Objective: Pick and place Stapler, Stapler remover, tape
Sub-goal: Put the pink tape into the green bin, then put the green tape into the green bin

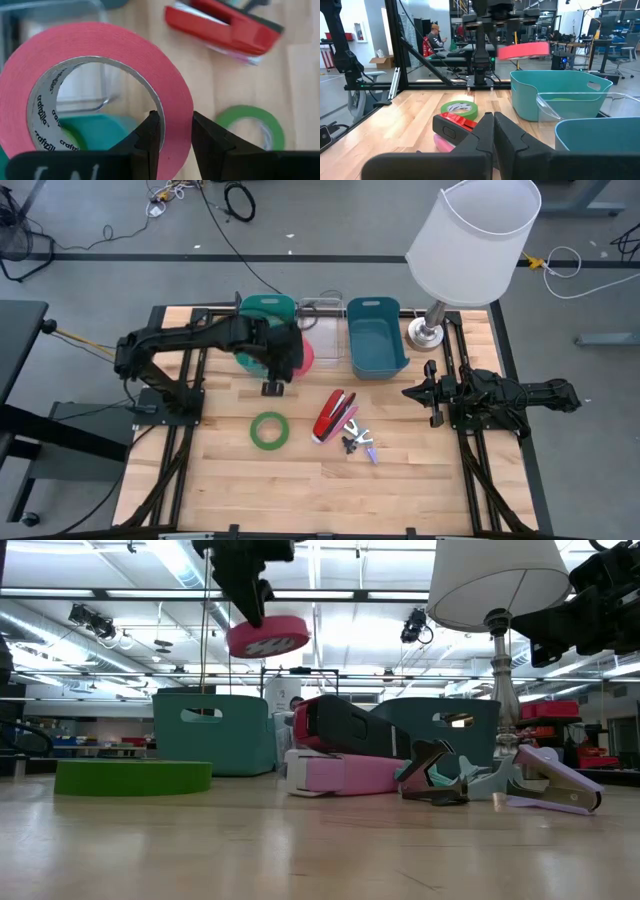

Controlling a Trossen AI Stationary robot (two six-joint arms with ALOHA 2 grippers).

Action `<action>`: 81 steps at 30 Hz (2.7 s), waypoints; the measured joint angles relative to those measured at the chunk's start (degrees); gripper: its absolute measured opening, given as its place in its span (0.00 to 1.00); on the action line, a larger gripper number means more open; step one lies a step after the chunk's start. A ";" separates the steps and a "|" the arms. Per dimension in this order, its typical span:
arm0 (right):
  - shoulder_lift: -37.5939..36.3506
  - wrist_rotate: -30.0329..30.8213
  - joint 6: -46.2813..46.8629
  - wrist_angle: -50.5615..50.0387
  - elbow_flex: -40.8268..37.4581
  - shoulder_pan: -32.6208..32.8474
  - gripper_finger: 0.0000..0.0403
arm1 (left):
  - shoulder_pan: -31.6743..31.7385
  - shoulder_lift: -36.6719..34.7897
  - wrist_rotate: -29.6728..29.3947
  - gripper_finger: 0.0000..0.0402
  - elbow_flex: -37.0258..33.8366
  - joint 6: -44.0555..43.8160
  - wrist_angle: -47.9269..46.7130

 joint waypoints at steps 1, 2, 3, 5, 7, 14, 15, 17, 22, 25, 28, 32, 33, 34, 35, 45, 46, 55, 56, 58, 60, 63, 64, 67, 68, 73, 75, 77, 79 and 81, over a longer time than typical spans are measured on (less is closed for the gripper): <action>0.00 0.00 0.00 0.01 0.01 -0.01 0.04 | 1.14 0.00 -0.11 0.25 0.00 -0.01 -0.07; 0.00 0.02 0.00 0.01 -0.01 0.01 0.04 | 2.25 0.00 -0.73 0.25 0.00 -0.08 -0.30; 0.00 0.02 0.00 0.01 -0.01 0.01 0.04 | 3.41 0.00 -1.68 0.25 0.00 -0.56 -0.81; 0.00 0.01 0.00 0.01 0.01 0.00 0.04 | 5.81 0.00 -3.13 0.25 0.00 -1.78 -2.31; 0.00 0.00 0.00 0.01 0.00 0.01 0.04 | 7.95 0.00 -3.54 0.25 -0.19 -2.02 -2.94; 0.00 0.00 0.00 -0.01 -0.01 0.01 0.04 | 15.89 0.02 -3.32 0.25 -2.52 -1.10 -2.70; 0.00 0.02 0.00 0.01 -0.01 0.01 0.04 | 17.05 0.02 -3.36 0.25 -3.08 -0.79 -2.24; 0.00 0.00 0.00 -0.01 0.00 0.00 0.04 | 19.19 0.02 -3.39 0.25 -4.23 0.26 -0.16; 0.00 0.00 0.00 0.01 -0.01 0.00 0.04 | 23.39 0.07 -0.32 0.25 -6.60 0.28 5.33; 0.00 0.01 0.00 0.00 -0.01 0.00 0.04 | 25.29 0.07 1.92 0.25 -6.87 -0.30 7.59; 0.00 0.00 0.00 -0.01 0.01 0.01 0.04 | 26.61 0.07 2.67 0.25 -6.88 -0.43 8.52; 0.00 0.01 0.00 0.01 0.00 0.00 0.04 | 28.28 0.29 2.81 0.25 -6.88 -1.14 8.66; 0.00 0.00 0.00 0.00 0.00 0.00 0.04 | 28.56 0.58 2.90 0.25 -6.88 -1.23 8.75; 0.00 0.01 0.00 0.00 0.00 0.01 0.04 | 28.97 1.07 3.19 0.25 -6.88 -1.43 8.78; 0.00 0.02 0.00 0.01 -0.01 0.00 0.04 | 29.32 1.58 3.74 0.25 -6.88 -1.53 8.78; 0.00 0.00 0.00 0.01 0.01 0.01 0.04 | 32.55 10.55 5.53 0.25 -6.91 -3.26 8.92; 0.00 0.02 0.00 -0.01 0.01 0.01 0.04 | 32.81 11.39 5.51 0.25 -6.91 -3.40 8.98; 0.00 0.00 0.00 0.01 0.00 0.01 0.04 | 33.55 16.18 5.72 0.25 -6.91 -5.15 10.80; 0.00 0.02 0.00 0.01 0.00 0.01 0.04 | 33.55 16.44 5.96 0.25 -6.91 -5.82 10.72; 0.00 0.00 0.00 0.01 0.01 0.01 0.04 | 33.38 16.59 6.30 0.25 -6.91 -6.42 10.79; 0.00 0.01 0.00 0.01 0.00 0.00 0.04 | 33.11 16.59 6.31 0.25 -6.91 -6.46 10.96; 0.00 0.01 0.00 -0.01 0.00 0.00 0.04 | 33.01 16.59 6.33 0.25 -6.91 -6.46 12.16; 0.00 0.02 0.00 0.01 0.01 -0.01 0.04 | 32.98 16.59 6.34 0.25 -6.91 -6.45 12.41; 0.00 0.02 0.00 0.01 -0.01 0.01 0.04 | 32.89 16.59 6.42 0.25 -6.91 -6.18 12.41; 0.00 0.01 0.00 0.01 0.00 0.00 0.04 | 32.72 16.59 6.38 0.26 -6.91 -6.18 12.48; 0.00 0.01 0.00 0.01 -0.01 0.01 0.04 | 32.69 16.59 5.95 0.38 -6.91 -7.00 12.47; 0.00 0.02 0.00 0.01 -0.01 -0.01 0.04 | 32.66 16.59 5.01 0.44 -6.91 -7.47 12.48; 0.00 0.00 0.00 0.01 -0.01 0.00 0.04 | 32.66 16.59 4.92 0.50 -6.91 -7.46 12.48; 0.00 0.02 0.00 0.00 0.00 0.01 0.04 | 32.66 16.59 4.83 0.54 -6.91 -7.47 12.46; 0.00 0.01 0.00 0.01 -0.01 0.01 0.04 | 32.66 16.59 4.79 0.57 -6.73 -7.47 11.85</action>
